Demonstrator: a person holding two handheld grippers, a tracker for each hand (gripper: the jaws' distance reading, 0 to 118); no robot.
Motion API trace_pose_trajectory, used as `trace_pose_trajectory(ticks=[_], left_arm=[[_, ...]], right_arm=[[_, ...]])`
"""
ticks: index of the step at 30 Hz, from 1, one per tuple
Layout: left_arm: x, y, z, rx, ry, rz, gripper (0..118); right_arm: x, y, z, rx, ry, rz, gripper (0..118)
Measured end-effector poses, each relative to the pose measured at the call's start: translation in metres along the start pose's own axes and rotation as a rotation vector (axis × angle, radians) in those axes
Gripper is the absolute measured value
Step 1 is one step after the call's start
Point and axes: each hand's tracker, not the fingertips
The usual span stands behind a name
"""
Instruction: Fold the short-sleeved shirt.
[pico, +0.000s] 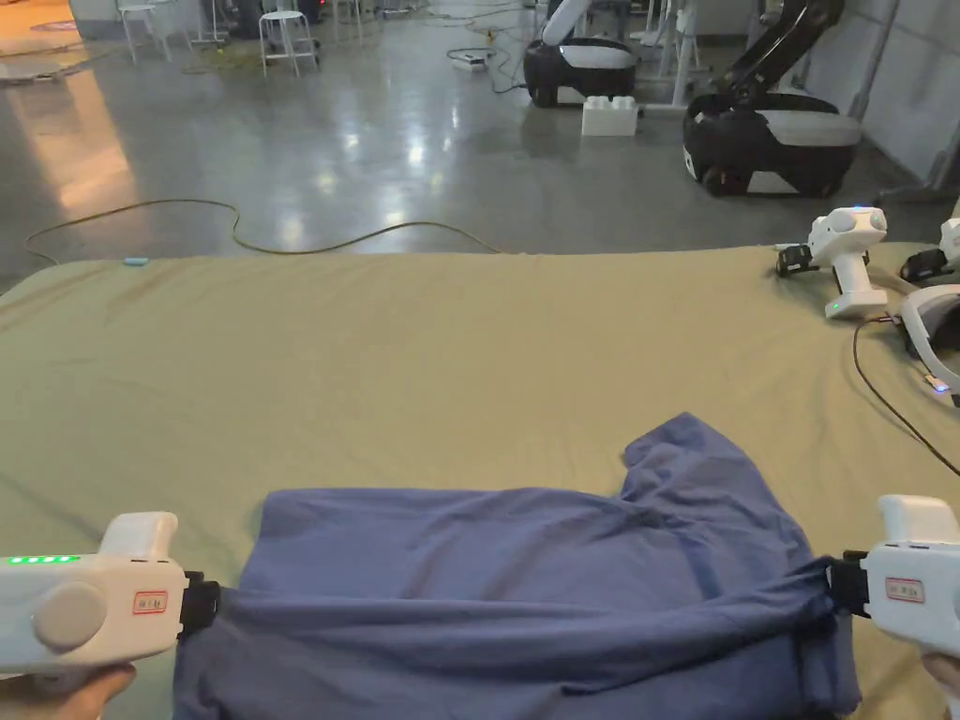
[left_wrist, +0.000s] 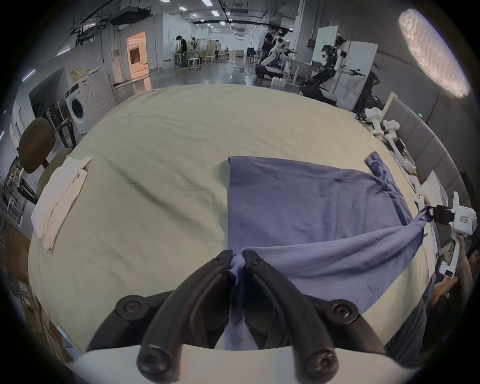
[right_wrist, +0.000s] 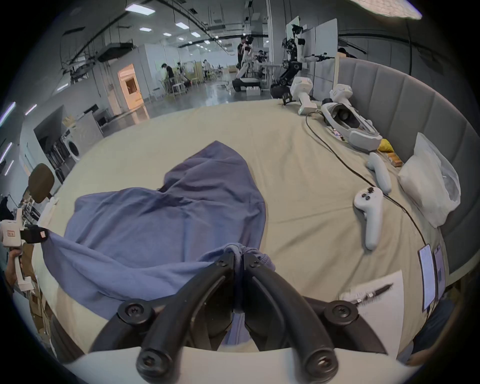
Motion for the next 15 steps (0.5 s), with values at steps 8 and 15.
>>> trace_pose_trajectory(ticks=[8, 15], left_arm=[[-0.006, 0.019, -0.047, -0.011, 0.018, 0.001, 41], [-0.003, -0.009, 0.042, 0.219, -0.095, 0.015, 99]], right_arm=[[0.004, -0.004, -0.053, -0.145, -0.047, -0.053, 47], [0.018, -0.025, 0.017, 0.003, 0.062, -0.113, 71]])
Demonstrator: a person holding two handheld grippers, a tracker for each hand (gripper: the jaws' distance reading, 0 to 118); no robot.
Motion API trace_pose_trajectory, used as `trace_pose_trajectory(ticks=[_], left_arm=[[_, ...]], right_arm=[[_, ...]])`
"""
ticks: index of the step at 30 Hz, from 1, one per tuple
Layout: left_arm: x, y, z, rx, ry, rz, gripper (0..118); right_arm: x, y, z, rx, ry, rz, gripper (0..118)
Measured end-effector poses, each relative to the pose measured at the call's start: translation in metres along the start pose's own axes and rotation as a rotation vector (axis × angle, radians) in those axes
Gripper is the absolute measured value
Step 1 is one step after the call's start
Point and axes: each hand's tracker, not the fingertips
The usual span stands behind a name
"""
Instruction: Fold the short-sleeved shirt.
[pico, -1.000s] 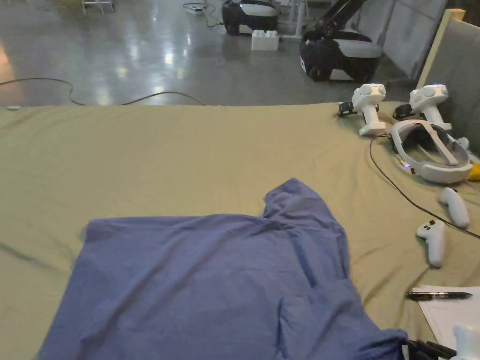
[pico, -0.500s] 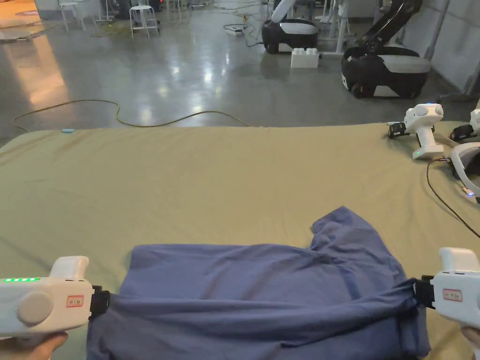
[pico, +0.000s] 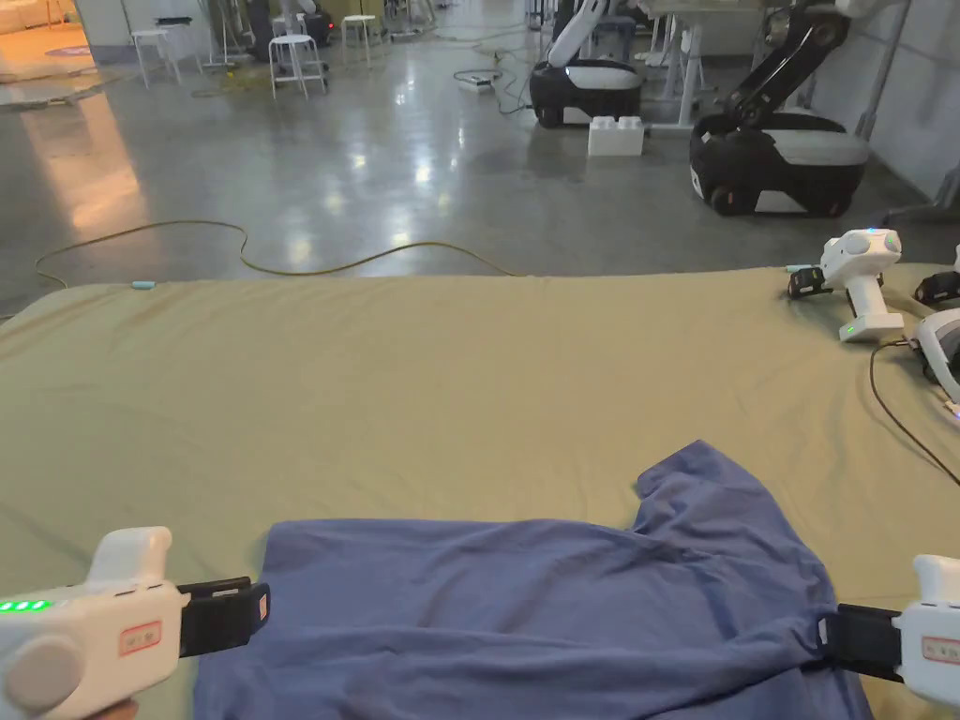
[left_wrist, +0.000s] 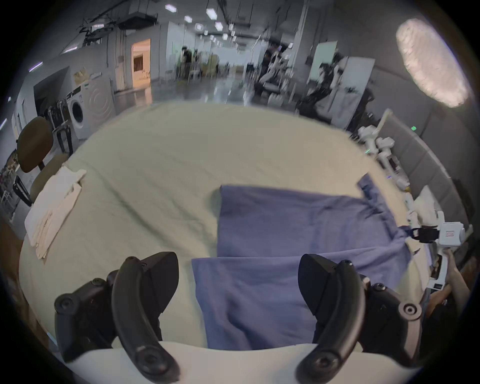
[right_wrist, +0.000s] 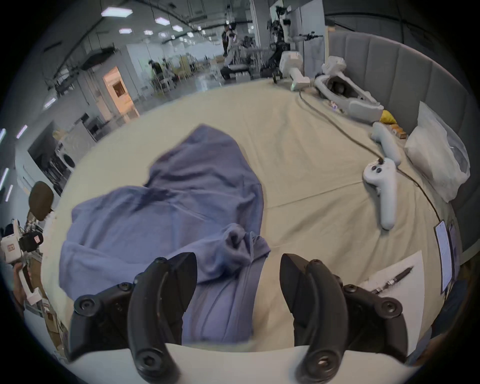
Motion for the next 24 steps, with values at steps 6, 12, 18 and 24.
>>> trace_pose_trajectory(ticks=[6, 12, 18, 24], left_arm=[[0.038, -0.014, 0.152, 0.383, -0.077, 0.002, 99], [0.099, -0.054, 0.252, 0.618, 0.19, -0.157, 98], [0.124, -0.087, 0.316, 0.723, 0.206, -0.115, 4], [0.131, -0.101, 0.356, 0.73, 0.171, -0.105, 0]], right_arm=[[-0.037, -0.03, 0.133, 0.341, 0.07, -0.016, 71], [-0.078, -0.067, 0.239, 0.636, 0.109, 0.11, 65], [-0.114, -0.095, 0.293, 0.743, 0.067, 0.228, 2], [-0.126, -0.108, 0.313, 0.754, 0.03, 0.325, 0]])
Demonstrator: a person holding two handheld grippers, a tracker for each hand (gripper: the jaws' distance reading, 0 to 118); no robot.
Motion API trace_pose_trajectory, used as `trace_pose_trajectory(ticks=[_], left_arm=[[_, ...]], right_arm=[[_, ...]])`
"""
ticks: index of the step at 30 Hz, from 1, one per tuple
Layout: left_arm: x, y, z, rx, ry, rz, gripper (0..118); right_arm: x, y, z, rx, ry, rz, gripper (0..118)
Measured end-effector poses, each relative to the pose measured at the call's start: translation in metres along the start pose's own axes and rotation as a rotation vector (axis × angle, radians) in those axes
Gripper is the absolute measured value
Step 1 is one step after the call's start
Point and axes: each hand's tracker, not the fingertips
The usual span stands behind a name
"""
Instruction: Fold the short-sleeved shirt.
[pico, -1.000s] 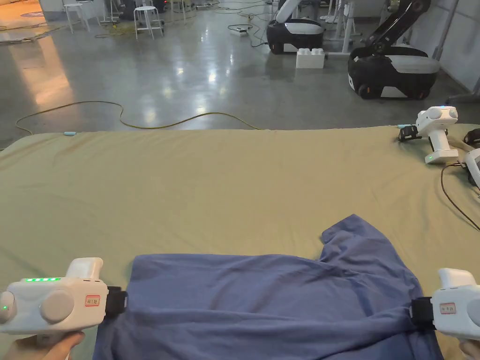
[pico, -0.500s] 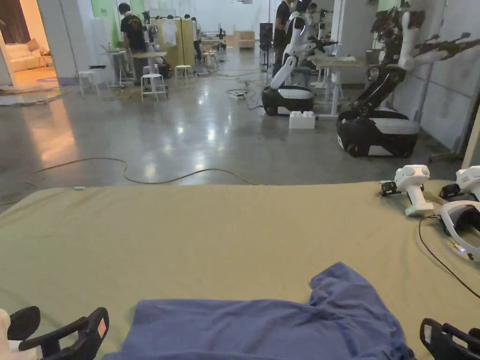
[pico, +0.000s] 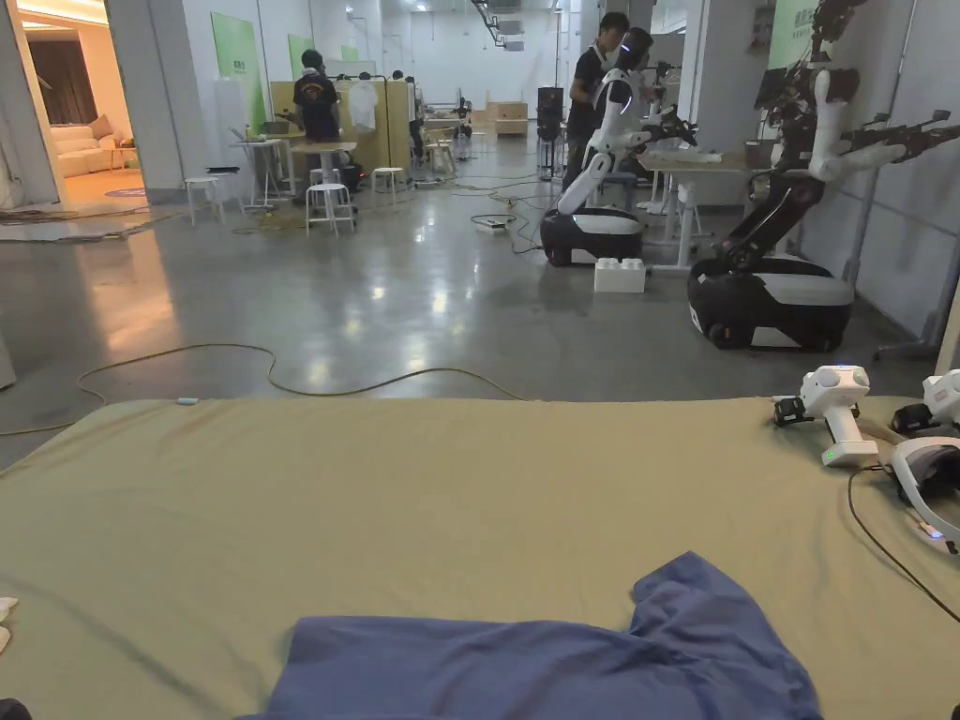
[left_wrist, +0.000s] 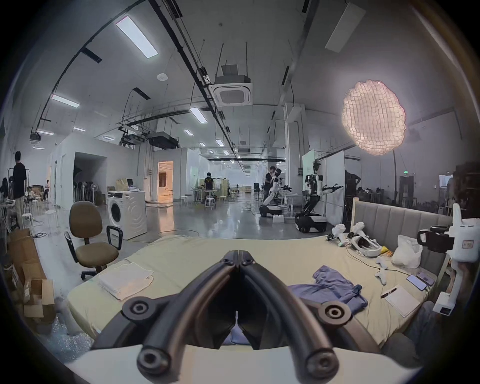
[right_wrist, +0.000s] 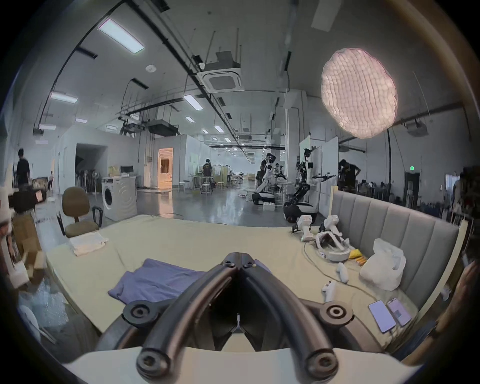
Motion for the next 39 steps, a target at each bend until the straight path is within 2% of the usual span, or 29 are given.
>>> trace_pose_trajectory(ticks=[3, 8, 13, 14, 16, 17, 18, 20, 22, 23, 25, 26, 27, 28, 29, 31, 34, 36, 39], left_arm=[[0.0, 0.002, 0.005, 0.0, -0.007, -0.018, 0], [-0.006, -0.004, -0.006, -0.053, -0.029, 0.015, 0], [-0.012, -0.015, -0.02, -0.124, -0.043, 0.042, 0], [-0.012, -0.016, -0.022, -0.132, -0.045, 0.045, 0], [-0.01, -0.019, -0.025, -0.142, -0.048, 0.039, 0], [-0.009, -0.02, -0.027, -0.145, -0.047, 0.033, 0], [-0.009, -0.021, -0.031, -0.148, -0.047, 0.026, 0], [-0.007, -0.024, -0.036, -0.157, -0.054, 0.017, 0], [-0.007, -0.03, -0.043, -0.172, -0.058, 0.02, 0], [-0.008, -0.034, -0.049, -0.179, -0.066, 0.023, 0], [-0.008, -0.049, -0.063, -0.202, -0.077, 0.033, 0], [-0.01, -0.064, -0.078, -0.22, -0.074, 0.031, 8], [-0.014, -0.081, -0.096, -0.282, -0.088, 0.04, 20], [-0.018, -0.096, -0.113, -0.352, -0.107, 0.06, 39], [-0.025, -0.117, -0.136, -0.451, -0.129, 0.099, 50], [-0.041, -0.156, -0.176, -0.588, -0.149, 0.21, 67], [-0.067, -0.215, -0.23, -0.736, -0.076, 0.312, 70], [-0.075, -0.246, -0.257, -0.821, 0.003, 0.293, 70], [-0.081, -0.27, -0.284, -0.871, 0.015, 0.321, 69]], right_arm=[[0.001, 0.002, -0.004, 0.004, 0.035, -0.038, 0], [0.012, -0.006, -0.014, -0.017, 0.099, -0.177, 0], [0.023, -0.018, -0.027, -0.153, 0.001, -0.409, 0], [0.025, -0.02, -0.029, -0.171, -0.014, -0.436, 0], [0.022, -0.027, -0.029, -0.153, -0.021, -0.382, 0], [0.022, -0.035, -0.027, -0.119, -0.027, -0.316, 0], [0.02, -0.039, -0.028, -0.132, -0.075, -0.268, 0], [0.023, -0.042, -0.026, -0.138, -0.019, -0.248, 0], [0.016, -0.04, -0.019, -0.052, 0.028, -0.32, 0], [0.017, -0.039, -0.019, -0.045, 0.026, -0.301, 0], [0.013, -0.038, -0.025, -0.086, -0.032, -0.199, 0], [0.013, -0.04, -0.028, -0.088, -0.014, -0.18, 0], [0.014, -0.042, -0.03, -0.087, -0.005, -0.189, 0], [0.017, -0.044, -0.032, -0.098, 0.016, -0.205, 0], [0.012, -0.042, -0.033, -0.124, 0.061, -0.238, 0], [0.012, -0.045, -0.035, -0.133, 0.066, -0.251, 0], [0.017, -0.051, -0.036, -0.177, 0.057, -0.23, 0], [0.022, -0.056, -0.036, -0.218, 0.049, -0.216, 0], [0.028, -0.062, -0.037, -0.274, 0.041, -0.217, 0]])
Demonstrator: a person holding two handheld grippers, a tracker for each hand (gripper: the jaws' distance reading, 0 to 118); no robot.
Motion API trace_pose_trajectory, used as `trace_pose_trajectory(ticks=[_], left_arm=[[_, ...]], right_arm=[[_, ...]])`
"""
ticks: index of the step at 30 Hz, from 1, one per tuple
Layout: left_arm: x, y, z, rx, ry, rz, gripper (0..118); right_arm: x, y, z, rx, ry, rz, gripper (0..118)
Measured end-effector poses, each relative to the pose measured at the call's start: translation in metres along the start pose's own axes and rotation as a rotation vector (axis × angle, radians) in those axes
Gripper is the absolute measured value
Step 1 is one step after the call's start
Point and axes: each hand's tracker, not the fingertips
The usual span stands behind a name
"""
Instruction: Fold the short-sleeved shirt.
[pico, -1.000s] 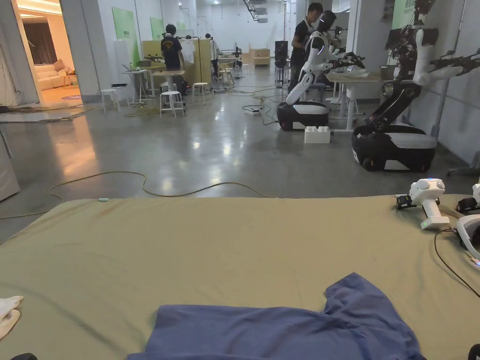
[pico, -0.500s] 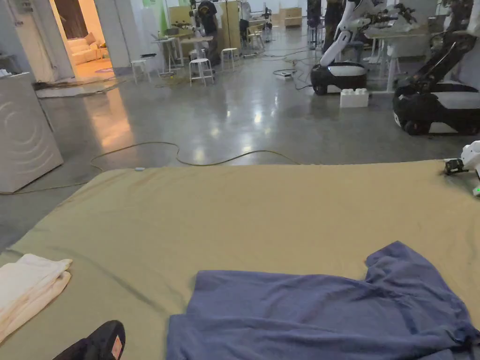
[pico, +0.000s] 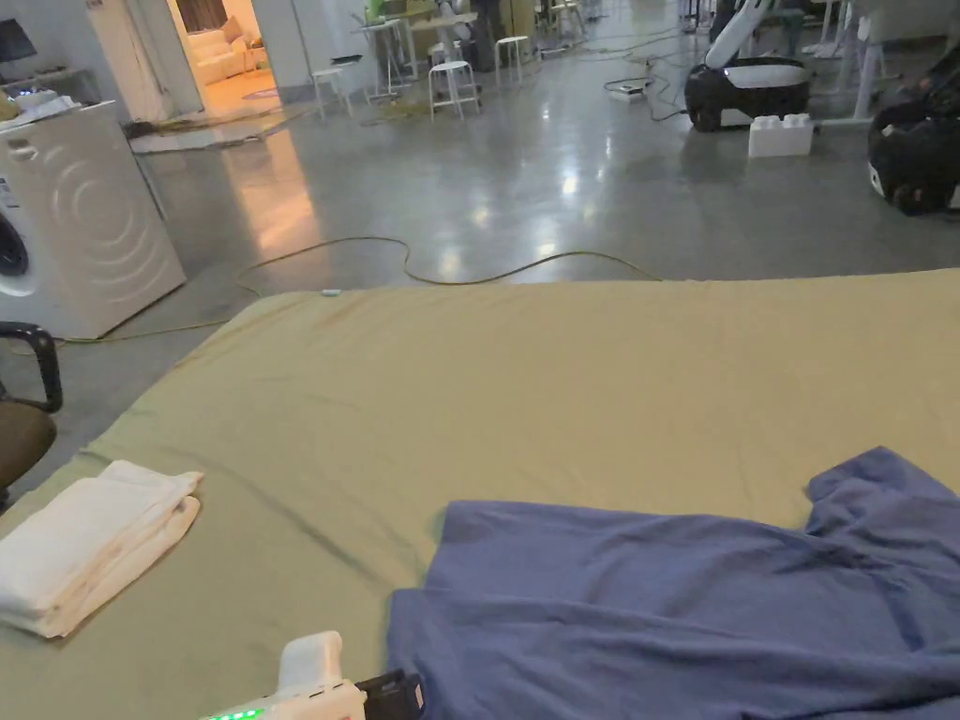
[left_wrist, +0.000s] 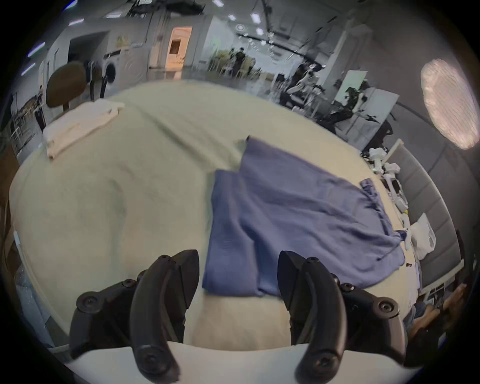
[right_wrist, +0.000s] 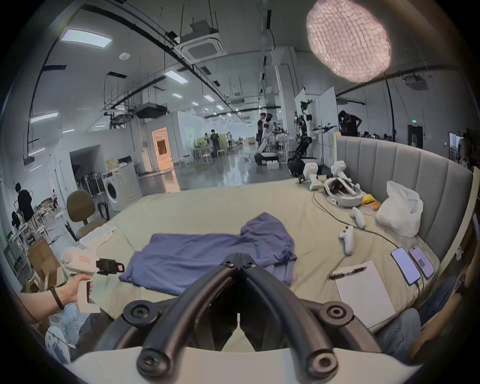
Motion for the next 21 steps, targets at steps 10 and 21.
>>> trace_pose_trajectory(ticks=[10, 21], left_arm=[[0.021, -0.013, -0.038, -0.075, 0.098, -0.151, 17], [0.021, -0.005, -0.041, -0.126, 0.095, -0.187, 17]], right_arm=[[0.012, -0.014, -0.039, -0.13, -0.037, -0.059, 0], [0.085, -0.087, -0.249, -0.467, -0.162, -0.152, 60]])
